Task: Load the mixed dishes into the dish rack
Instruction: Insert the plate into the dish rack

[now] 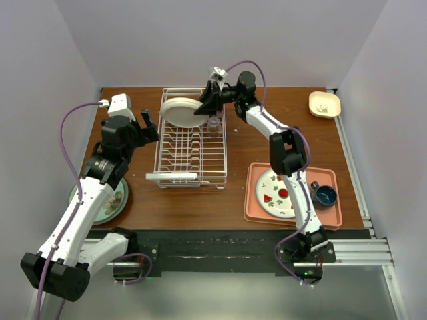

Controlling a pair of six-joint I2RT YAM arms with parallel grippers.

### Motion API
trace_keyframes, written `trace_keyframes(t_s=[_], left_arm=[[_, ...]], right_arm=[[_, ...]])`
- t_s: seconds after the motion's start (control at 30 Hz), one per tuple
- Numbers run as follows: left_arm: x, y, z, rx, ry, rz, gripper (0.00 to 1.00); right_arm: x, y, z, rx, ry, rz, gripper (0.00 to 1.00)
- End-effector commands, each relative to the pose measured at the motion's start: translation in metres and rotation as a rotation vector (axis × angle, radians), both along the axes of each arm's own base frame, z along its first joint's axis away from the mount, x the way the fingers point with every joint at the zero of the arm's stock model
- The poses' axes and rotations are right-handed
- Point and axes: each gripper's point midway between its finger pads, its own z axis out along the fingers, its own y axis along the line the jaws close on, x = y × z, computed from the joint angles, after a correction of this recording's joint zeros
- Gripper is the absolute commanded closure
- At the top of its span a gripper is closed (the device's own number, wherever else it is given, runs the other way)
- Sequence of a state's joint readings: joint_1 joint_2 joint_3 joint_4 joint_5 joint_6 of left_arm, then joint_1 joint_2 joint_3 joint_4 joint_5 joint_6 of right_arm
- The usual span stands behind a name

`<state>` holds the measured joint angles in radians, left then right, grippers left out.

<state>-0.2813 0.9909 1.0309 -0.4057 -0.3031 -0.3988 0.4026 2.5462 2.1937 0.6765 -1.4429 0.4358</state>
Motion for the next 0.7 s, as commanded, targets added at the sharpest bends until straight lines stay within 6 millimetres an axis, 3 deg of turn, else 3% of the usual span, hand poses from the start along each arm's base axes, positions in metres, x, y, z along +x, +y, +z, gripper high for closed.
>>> trace_keyframes(t_s=[0.0,0.13,0.2,0.67], left_arm=[[0.005,0.002,0.004,0.018,-0.027,-0.002,0.01],[0.005,0.002,0.004,0.019,-0.027,-0.004,0.01],[0.005,0.002,0.003,0.019,-0.026,-0.004,0.01],[0.003,0.003,0.004,0.019,-0.029,-0.001,0.01]], right_arm=[[0.004,0.019,0.003,0.02,0.011,-0.044,0.58],[0.006,0.021,0.004,0.026,0.008,-0.058,0.33],[0.007,0.021,0.005,0.029,0.005,-0.063,0.28],[0.018,0.028,0.004,0.041,0.018,-0.134,0.33]])
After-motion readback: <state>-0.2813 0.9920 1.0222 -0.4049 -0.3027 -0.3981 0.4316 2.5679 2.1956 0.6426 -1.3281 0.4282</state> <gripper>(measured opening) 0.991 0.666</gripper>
